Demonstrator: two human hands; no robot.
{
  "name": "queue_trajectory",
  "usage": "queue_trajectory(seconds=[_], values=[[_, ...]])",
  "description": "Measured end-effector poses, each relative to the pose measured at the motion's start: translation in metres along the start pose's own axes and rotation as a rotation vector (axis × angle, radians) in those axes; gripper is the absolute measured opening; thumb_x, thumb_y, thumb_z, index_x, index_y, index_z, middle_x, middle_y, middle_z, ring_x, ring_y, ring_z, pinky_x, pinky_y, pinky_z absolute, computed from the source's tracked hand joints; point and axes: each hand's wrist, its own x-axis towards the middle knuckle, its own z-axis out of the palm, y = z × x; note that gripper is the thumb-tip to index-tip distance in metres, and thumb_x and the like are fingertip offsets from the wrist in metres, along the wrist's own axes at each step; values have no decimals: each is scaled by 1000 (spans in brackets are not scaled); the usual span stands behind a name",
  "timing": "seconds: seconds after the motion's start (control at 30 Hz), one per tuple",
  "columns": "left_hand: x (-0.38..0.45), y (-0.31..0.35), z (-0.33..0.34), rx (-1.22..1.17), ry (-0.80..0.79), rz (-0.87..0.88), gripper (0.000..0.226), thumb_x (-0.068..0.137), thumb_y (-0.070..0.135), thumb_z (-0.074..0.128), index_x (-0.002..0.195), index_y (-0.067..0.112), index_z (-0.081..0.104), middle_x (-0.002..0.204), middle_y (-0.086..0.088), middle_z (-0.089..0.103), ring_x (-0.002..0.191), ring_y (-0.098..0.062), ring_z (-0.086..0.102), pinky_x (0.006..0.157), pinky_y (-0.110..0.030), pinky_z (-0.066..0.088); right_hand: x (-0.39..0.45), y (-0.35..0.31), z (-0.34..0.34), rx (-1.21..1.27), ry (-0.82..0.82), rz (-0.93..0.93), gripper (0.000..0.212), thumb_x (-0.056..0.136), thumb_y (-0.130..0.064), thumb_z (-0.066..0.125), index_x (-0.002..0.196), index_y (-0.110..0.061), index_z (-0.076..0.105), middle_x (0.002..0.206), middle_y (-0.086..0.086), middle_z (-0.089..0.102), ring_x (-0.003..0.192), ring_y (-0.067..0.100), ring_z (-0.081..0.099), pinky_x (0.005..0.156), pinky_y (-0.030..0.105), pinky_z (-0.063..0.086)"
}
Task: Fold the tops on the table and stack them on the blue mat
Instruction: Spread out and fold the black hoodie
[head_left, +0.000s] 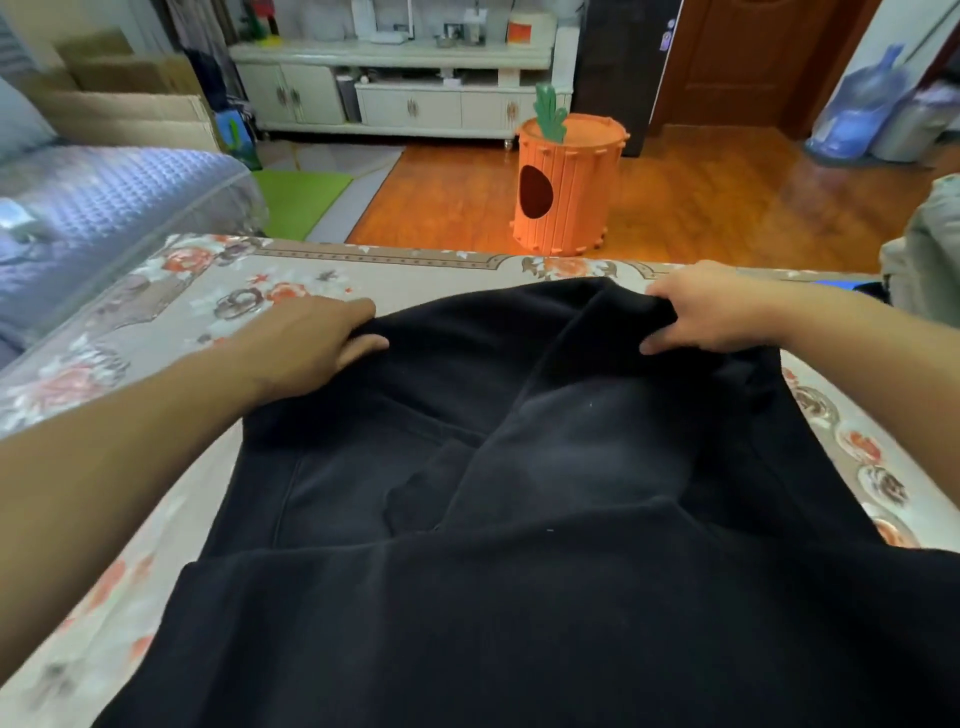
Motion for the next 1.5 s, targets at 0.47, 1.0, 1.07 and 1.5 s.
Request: queue_trajectory(seconds=[0.47,1.0,1.07,1.5], values=[[-176,78,25,129,-180,260,89,88,16,43,155,51,-4,89,17,54,80,-14,58,67,-31,43,-164,-19,101,-168,53,-130,28,84,-13,54,94,-34,38,94,-14,43,90,12,44,77,31,41],[-48,264,31,-143,-282,250,56,101,66,10,154,58,-5,168,4,-21,154,-23,-23,125,-49,-10,-187,-4,73,220,-143,152,47,93,-2,46,120,-37,61,114,-17,58,114,10,56,101,32,46],[-51,262,44,-149,-254,253,54,101,66,8,152,60,-9,166,6,-26,152,-22,-27,124,-50,-11,-185,5,53,340,97,220,31,101,-21,47,125,-36,61,124,-12,64,116,12,57,100,33,45],[-59,254,50,-235,-109,246,56,103,63,12,154,56,-10,167,13,-21,152,-13,-27,126,-45,-8,-143,70,88,423,71,786,62,101,-52,39,144,-8,43,143,17,50,116,34,52,86,40,48]])
